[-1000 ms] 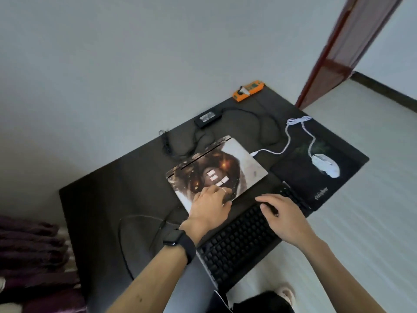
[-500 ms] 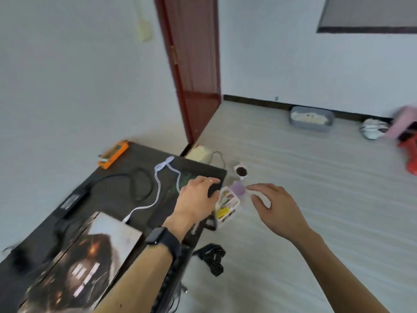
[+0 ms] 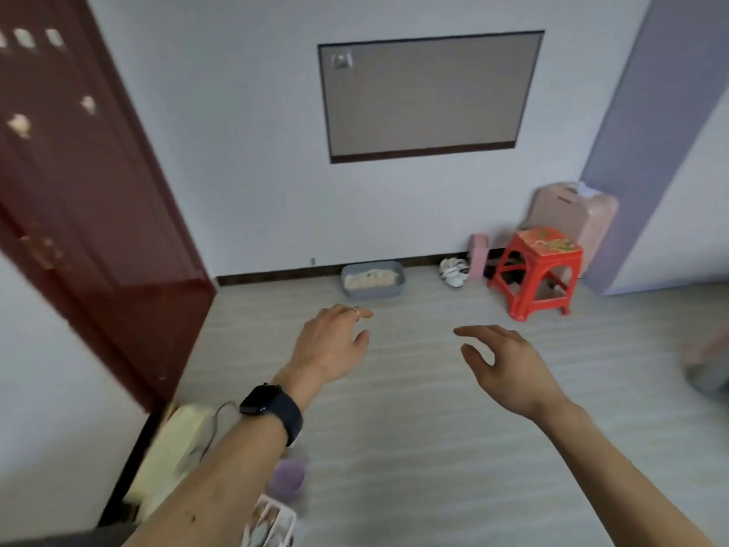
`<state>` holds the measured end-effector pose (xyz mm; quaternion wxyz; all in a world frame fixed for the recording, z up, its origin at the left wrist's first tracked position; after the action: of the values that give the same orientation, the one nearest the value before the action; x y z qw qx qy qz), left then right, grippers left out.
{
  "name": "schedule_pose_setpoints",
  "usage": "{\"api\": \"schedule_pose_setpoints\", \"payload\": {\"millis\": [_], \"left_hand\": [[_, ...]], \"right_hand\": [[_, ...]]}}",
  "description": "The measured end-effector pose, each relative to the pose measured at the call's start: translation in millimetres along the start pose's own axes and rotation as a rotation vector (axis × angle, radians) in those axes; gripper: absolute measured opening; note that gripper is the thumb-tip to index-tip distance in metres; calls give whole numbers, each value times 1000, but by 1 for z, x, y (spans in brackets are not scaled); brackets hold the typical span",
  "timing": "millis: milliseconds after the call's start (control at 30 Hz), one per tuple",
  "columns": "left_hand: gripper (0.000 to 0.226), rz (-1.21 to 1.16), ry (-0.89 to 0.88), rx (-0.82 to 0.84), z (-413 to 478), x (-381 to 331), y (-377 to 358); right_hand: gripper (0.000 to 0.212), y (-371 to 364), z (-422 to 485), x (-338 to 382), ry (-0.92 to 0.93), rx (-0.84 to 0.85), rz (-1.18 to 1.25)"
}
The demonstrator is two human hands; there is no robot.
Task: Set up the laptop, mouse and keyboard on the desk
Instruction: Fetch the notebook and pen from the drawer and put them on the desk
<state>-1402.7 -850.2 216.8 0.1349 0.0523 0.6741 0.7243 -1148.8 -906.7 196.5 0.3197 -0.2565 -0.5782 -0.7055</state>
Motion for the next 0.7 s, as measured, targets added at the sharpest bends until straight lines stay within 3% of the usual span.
{"api": "schedule_pose_setpoints", "payload": {"millis": [267,533,700], "left_hand": [[41,-66,-303,-48,206,-89,8],[42,-52,-528,-59,362,-226,3],[43,-87,-573,-62,455,-310,-8]], "right_hand": [[31,111,106,-73,-175,-315,-101],[32,230,185,-150,-270,-456,-227],[32,304,245,-218,-257,-524,-251]]}}
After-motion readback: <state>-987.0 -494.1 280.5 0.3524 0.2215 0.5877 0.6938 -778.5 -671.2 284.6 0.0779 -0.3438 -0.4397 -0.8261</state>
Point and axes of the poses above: each hand's wrist, its own z-axis towards the middle knuckle, its own y-axis out of the back of the hand, x = y × z, the point moved 6 cm from there along z, towards the middle knuckle, and after that the axes turned 14 degrees about z, right-handed, at the moved point
